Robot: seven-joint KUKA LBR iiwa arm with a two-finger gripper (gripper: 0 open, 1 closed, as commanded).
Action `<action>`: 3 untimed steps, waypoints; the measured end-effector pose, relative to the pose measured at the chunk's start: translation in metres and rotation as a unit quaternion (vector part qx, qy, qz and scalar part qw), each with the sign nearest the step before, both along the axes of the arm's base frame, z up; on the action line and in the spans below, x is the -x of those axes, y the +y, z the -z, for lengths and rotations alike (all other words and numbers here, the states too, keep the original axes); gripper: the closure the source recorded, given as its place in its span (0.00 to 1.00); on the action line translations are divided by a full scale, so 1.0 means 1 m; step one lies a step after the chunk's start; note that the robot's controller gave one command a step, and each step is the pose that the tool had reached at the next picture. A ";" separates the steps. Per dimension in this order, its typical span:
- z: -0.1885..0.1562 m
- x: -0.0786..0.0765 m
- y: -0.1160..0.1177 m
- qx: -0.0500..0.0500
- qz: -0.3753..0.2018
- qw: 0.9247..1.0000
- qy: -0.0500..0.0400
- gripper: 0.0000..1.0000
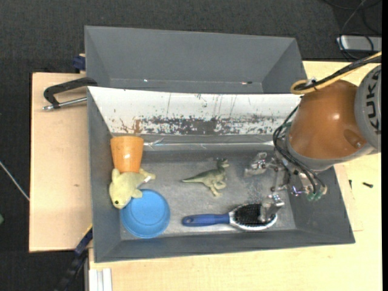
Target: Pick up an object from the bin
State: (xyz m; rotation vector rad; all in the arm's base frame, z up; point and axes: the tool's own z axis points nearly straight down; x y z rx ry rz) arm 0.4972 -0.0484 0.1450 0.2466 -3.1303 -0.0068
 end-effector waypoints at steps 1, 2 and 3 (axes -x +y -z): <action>0.070 0.002 0.004 0.000 -0.067 0.998 0.002 0.00; 0.069 0.002 0.001 0.003 -0.067 0.998 0.001 1.00; -0.070 0.001 0.011 0.002 -0.079 0.997 -0.008 1.00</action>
Offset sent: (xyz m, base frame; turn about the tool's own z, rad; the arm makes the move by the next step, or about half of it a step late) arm -0.0034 0.0019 -0.0750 -0.1332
